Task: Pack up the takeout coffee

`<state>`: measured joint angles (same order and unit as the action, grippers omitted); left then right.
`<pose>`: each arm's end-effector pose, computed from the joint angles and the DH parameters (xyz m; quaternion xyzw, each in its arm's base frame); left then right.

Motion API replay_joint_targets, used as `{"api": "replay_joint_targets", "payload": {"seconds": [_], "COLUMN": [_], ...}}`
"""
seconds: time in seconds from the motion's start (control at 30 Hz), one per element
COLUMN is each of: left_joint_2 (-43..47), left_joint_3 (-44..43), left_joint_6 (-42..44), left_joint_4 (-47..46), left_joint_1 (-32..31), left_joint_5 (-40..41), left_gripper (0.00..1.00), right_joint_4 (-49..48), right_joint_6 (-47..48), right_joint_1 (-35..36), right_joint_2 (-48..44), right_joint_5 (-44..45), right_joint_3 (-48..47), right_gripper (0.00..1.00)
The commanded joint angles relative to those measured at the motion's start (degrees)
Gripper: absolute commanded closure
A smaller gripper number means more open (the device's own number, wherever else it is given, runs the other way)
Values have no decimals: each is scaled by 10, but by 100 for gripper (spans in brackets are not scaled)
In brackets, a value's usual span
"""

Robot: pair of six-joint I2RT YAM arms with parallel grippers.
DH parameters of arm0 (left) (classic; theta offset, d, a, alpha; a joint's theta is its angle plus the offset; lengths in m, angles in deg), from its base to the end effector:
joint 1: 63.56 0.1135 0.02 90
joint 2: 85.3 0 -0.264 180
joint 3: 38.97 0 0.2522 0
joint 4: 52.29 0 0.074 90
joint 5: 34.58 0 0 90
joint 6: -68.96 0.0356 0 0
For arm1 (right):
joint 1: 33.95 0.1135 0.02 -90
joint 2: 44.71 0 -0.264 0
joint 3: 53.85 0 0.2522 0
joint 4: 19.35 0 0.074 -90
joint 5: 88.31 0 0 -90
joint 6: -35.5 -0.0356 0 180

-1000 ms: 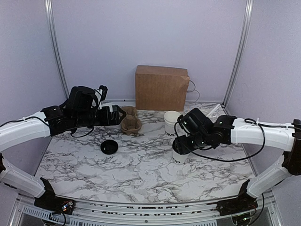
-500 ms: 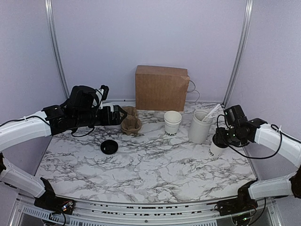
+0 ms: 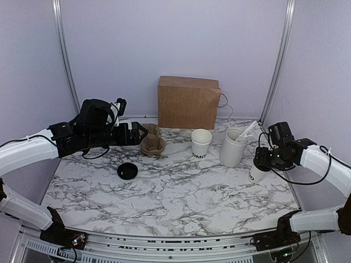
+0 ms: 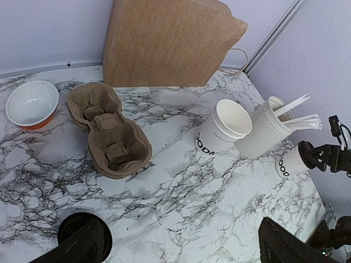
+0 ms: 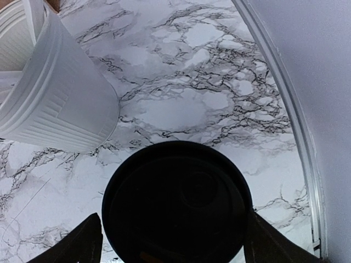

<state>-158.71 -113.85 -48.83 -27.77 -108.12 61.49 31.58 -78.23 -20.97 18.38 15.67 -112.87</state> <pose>0.2145 -0.2060 0.3301 0.0926 0.8283 -0.2895 0.4707 0.2108 0.0398 0.2421 0.1251 0.9390 -0.0162 0.3198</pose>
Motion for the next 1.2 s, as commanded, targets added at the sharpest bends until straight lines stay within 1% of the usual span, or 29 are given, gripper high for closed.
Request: {"api": "replay_joint_targets", "payload": {"seconds": [0.0, 0.33, 0.53, 0.73, 0.87, 1.0, 1.17], "left_joint_2": [16, 12, 9, 9, 11, 17, 28], "left_joint_3": [-2, -7, -13, -17, -14, -7, 4], "left_joint_6": [4, -1, 1, 2, 0, -4, -7], "left_joint_4": [4, 4, 4, 4, 4, 4, 6], "left_joint_1": [3, 3, 3, 3, 3, 4, 10], "left_joint_5": [-1, -5, -6, -5, -4, -2, -1], "left_gripper": [1, 1, 1, 1, 1, 1, 1], "right_joint_4": [10, 36, 59, 63, 55, 37, 11], "right_joint_6": [1, 13, 24, 42, 51, 64, 75], "right_joint_1": [-5, -5, -5, -5, -5, -4, 5], "right_joint_2": [-18, -43, -60, -64, -58, -46, -7], "right_joint_5": [-4, -2, 8, 5, -12, -50, -94], "right_joint_3": [-10, -43, -90, -144, -178, -206, -248], "right_gripper": [11, 8, 8, 8, 8, 9, 10]}}
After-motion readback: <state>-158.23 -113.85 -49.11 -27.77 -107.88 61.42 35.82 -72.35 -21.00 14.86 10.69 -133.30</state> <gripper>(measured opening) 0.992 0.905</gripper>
